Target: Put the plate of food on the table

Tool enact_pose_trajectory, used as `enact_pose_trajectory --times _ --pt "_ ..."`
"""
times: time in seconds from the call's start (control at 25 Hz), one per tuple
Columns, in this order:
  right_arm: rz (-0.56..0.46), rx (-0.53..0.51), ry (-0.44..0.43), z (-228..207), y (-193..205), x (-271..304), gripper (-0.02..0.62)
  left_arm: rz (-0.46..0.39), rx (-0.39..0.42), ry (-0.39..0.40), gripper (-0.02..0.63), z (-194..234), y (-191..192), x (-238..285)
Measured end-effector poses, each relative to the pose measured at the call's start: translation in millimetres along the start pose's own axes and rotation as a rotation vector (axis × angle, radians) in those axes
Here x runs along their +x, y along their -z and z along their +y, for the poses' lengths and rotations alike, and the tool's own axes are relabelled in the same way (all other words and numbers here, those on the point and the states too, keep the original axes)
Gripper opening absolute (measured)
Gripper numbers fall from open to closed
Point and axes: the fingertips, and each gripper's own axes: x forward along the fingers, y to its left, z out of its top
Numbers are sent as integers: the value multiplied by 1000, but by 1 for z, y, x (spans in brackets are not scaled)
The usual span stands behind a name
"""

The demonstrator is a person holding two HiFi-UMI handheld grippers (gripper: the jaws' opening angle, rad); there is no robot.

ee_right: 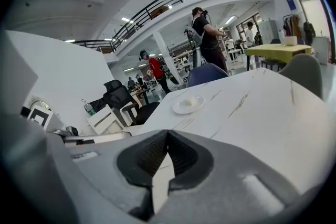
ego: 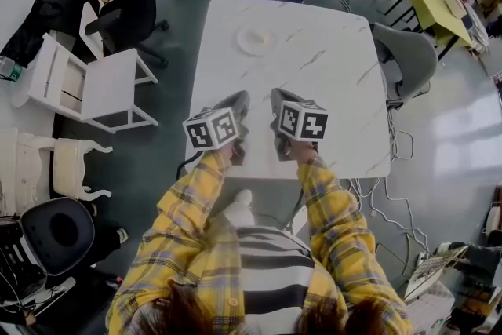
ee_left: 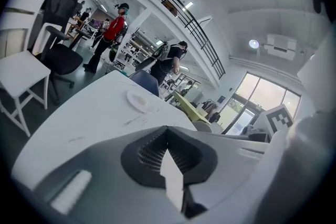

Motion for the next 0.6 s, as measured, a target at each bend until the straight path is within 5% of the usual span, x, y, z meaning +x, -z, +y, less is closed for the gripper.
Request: enact_pose_trajectory --times 0.6 --pt "-31 -36 -55 26 66 -89 0 -40 35 -52 -5 -48 76 -78"
